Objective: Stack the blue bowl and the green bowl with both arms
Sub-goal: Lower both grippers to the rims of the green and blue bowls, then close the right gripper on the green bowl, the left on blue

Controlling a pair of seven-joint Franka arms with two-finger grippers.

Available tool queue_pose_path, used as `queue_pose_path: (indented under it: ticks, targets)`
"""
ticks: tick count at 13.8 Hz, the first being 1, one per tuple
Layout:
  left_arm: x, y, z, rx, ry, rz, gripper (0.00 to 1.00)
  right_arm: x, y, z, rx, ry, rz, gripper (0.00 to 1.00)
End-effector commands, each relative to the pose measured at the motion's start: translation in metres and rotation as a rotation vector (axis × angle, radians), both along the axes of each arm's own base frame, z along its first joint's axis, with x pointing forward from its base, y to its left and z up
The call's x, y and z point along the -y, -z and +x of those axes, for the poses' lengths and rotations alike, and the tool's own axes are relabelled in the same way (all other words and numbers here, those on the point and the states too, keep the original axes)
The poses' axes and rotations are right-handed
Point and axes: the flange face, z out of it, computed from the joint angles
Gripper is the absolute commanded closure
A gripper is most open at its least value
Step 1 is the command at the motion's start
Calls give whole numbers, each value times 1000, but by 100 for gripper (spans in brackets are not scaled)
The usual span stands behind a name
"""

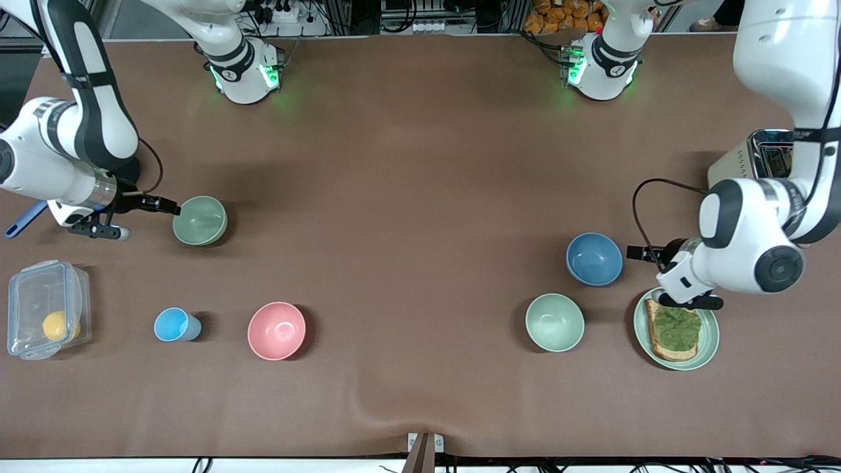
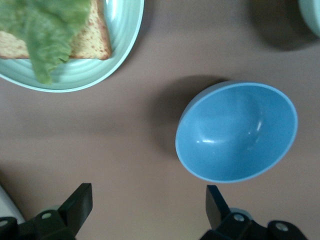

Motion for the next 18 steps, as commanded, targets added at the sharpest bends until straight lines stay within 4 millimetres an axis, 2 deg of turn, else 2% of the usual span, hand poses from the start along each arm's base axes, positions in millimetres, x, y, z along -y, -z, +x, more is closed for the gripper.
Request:
queue_pose_path:
  ticks: [1, 2, 5, 8, 10, 12, 13, 14, 15, 16, 17, 18]
  targets:
    - [10, 27, 5, -8, -29, -6, 0, 6, 15, -7, 11, -7, -3, 29]
    - [18, 39, 5, -11, -17, -7, 0, 7, 21, -7, 9, -6, -5, 31]
    - [19, 67, 1, -46, -29, -2, 0, 16, 41, -17, 39, -29, -14, 45]
    - [30, 87, 0, -47, -58, 16, 0, 20, 54, -21, 48, -33, -19, 44]
    - [34, 91, 2, -33, -73, 22, 0, 20, 61, -22, 49, -34, -22, 49]
    - [42, 98, 3, -18, -65, 21, 0, 20, 64, -23, 65, -31, -30, 62]
    - [46, 97, 4, -2, -61, 17, 3, 20, 65, -24, 62, -31, -30, 79]
    - [47, 96, 5, 2, -59, 17, 38, 20, 65, -24, 62, -31, -30, 94]
    - [42, 95, 5, 2, -66, 18, 67, 20, 66, -24, 61, -31, -29, 100]
    - [40, 94, 4, -1, -69, 19, 78, 20, 65, -24, 61, -28, -29, 100]
    - [41, 90, 4, -3, -51, 20, 100, 20, 64, -23, 58, -30, -27, 100]
    - [39, 90, 5, -3, -40, 19, 100, 20, 63, -23, 55, -23, -27, 100]
